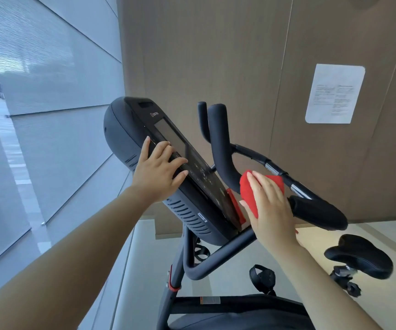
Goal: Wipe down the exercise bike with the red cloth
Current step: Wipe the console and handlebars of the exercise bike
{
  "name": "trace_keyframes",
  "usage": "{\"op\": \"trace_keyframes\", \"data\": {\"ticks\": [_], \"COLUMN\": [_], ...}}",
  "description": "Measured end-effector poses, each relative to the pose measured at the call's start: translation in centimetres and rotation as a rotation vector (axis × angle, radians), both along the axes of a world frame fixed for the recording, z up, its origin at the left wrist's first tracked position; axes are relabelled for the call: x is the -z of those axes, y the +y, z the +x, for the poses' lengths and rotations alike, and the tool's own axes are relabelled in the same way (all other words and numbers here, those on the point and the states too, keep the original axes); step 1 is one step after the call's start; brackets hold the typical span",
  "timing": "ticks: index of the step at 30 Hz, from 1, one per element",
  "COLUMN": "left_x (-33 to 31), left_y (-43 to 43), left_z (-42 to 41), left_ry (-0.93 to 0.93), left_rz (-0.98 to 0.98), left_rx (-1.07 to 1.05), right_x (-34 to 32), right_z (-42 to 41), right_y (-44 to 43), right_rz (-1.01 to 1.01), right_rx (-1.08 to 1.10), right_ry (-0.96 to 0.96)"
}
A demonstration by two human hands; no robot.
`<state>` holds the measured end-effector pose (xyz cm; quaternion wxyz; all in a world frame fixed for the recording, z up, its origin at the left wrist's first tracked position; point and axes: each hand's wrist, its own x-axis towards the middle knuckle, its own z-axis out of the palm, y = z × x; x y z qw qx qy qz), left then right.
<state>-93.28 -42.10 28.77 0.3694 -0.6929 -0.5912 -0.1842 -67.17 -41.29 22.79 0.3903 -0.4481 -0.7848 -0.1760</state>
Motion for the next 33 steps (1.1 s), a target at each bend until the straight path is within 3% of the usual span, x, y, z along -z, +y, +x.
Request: {"op": "trace_keyframes", "data": {"ticks": [7,9,12,17,23,26,31,33], "left_x": [-0.4,-0.2,0.3,1.5,0.8,-0.1,-0.8,-0.9], "left_y": [-0.7,-1.1,-1.6,-2.3,-3.6,-4.5,-5.8,-6.2], "left_z": [0.3,0.6,0.8,2.4,6.0,8.4,12.6,14.1], "left_ry": [-0.063,-0.077,-0.071,-0.164,-0.364,-0.482,-0.581,-0.558], "left_rz": [-0.031,-0.048,-0.09,-0.148,-0.109,-0.028,0.076,0.1], "left_rx": [0.043,0.03,-0.028,-0.099,-0.094,-0.077,-0.074,-0.069], "right_x": [-2.2,-3.4,-3.8,-3.1,-3.9,-5.5,-3.6,-4.1], "right_z": [1.8,0.7,-0.4,2.5,8.1,8.0,8.0,9.4], "right_y": [0.0,0.6,1.6,2.5,4.2,4.8,4.6,5.4], "right_rz": [-0.084,-0.119,-0.165,-0.172,-0.377,-0.315,-0.362,-0.442], "right_rx": [-0.236,-0.306,-0.319,-0.396,-0.542,-0.618,-0.661,-0.728], "right_ry": [0.433,0.367,0.112,-0.023,0.05,0.107,-0.097,-0.037]}}
